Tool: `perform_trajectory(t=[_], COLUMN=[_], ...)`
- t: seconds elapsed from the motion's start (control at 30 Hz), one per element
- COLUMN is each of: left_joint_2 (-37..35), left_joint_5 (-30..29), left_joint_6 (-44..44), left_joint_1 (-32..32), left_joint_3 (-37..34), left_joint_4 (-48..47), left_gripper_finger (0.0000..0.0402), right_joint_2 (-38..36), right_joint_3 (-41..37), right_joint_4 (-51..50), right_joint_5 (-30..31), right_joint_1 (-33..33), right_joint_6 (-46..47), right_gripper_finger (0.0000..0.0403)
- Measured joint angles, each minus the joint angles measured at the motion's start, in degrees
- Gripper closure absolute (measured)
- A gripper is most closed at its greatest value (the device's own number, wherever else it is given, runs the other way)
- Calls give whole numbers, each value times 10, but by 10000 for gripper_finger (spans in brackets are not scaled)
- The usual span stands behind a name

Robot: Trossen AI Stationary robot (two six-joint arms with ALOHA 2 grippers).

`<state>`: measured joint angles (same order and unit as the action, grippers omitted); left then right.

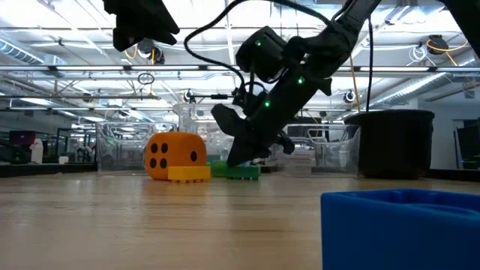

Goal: Pick & Place Toys
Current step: Put the green eight stud game piece into the middle transparent bin

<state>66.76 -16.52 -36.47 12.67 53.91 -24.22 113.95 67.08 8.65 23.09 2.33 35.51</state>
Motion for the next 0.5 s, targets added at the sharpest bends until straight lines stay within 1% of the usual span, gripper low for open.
perform_trajectory(t=[0.2, 0.37, 0.5], left_joint_2=[0, 0, 0], left_joint_5=[0, 0, 0], left_joint_6=[2, 3, 12], left_joint_1=[0, 0, 0], left_joint_3=[0, 0, 0], left_joint_4=[0, -1, -1], left_gripper_finger=[304, 304, 304], right_joint_2=[4, 4, 4], right_joint_3=[1, 1, 1], right_joint_4=[-2, -3, -1], right_joint_5=[-10, -77, -110], right_joint_1=[-1, -8, -37], right_joint_6=[13, 13, 13], right_gripper_finger=[403, 403, 403])
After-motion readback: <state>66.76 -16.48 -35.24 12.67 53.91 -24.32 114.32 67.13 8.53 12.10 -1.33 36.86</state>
